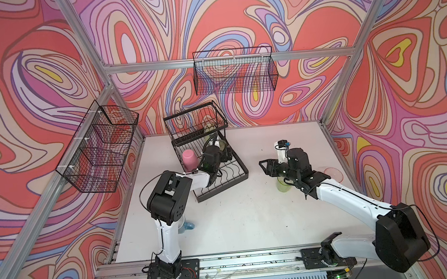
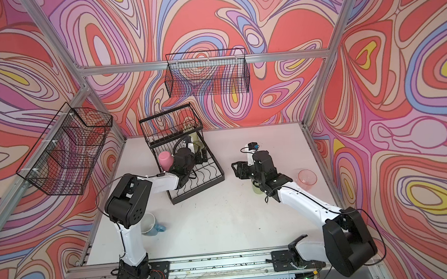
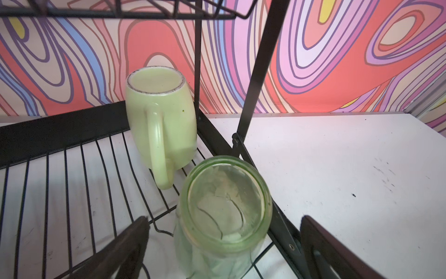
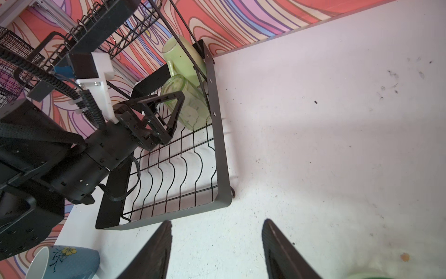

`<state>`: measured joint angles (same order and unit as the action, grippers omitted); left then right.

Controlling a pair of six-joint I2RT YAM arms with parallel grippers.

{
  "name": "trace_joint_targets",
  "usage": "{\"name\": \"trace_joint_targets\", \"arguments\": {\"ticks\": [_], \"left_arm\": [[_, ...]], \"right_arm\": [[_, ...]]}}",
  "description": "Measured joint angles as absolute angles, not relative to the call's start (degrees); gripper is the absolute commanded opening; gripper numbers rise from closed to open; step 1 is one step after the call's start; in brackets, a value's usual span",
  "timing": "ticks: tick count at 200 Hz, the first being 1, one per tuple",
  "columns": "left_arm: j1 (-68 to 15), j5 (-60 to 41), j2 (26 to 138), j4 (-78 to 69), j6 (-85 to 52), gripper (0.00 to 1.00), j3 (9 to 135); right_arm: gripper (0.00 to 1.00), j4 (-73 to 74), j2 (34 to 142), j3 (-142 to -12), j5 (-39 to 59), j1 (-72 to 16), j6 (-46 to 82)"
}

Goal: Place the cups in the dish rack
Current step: 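Open and withdraw the left gripper while the right gripper moves toward another green glass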

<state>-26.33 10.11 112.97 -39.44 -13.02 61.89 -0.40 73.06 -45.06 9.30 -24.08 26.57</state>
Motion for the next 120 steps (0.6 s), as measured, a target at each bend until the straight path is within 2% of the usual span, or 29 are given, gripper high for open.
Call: {"name": "trace_joint_targets", "arguments": {"ticks": [120], "left_arm": [[-27.8,7.6,102.1,-41.6,-9.5,0.99,52.9]], "right_arm": [[0.53,-16.0,68.4,-46.5,3.3,-24.1,28.0]]}}
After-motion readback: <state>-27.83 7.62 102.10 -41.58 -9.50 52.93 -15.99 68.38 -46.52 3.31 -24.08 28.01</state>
